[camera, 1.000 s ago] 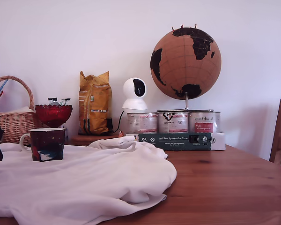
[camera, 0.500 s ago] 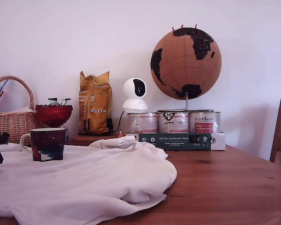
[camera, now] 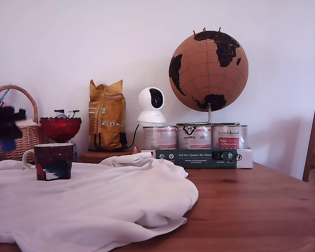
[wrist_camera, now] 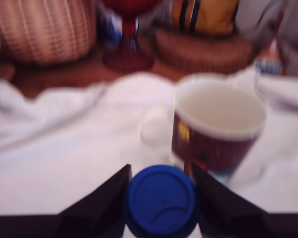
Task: Pick the blue coffee capsule and place it inside the red coffee cup
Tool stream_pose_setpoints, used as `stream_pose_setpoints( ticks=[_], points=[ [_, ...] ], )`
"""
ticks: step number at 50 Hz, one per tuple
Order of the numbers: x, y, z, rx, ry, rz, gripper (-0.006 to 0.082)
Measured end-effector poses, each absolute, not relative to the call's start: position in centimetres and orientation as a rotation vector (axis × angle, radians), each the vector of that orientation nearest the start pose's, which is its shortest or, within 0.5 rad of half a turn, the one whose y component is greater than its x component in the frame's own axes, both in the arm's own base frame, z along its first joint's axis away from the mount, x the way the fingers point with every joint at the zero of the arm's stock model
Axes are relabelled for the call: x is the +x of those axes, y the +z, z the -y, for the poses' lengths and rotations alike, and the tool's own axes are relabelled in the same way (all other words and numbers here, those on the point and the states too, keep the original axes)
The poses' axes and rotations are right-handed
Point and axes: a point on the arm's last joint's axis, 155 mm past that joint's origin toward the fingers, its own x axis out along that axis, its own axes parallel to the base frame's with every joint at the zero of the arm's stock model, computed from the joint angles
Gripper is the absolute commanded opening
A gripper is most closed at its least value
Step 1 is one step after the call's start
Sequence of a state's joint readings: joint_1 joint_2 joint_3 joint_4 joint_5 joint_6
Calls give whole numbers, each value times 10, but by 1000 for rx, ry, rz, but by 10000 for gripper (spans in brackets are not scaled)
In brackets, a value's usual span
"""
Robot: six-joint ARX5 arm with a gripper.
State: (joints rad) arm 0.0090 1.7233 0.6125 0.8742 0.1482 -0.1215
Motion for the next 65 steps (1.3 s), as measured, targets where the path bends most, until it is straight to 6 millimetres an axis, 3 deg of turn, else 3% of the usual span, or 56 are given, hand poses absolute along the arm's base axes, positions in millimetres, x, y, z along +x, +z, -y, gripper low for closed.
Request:
stream_pose_setpoints(
  ticks=[12, 28, 35, 42, 47, 52, 60, 65],
  points=[
    [504, 165, 44, -131, -171, -189, 112],
    [530, 202, 57, -116, -218, -176, 112],
    [540, 186, 61, -109, -233, -231, 112],
    [537, 154, 66, -93, -248, -329, 115],
    [533, 145, 69, -91, -260, -367, 125],
    [530, 139, 72, -83, -269, -391, 244],
    [528, 133, 72, -83, -270, -419, 587],
    [526, 130, 74, -83, -277, -433, 637]
  ],
)
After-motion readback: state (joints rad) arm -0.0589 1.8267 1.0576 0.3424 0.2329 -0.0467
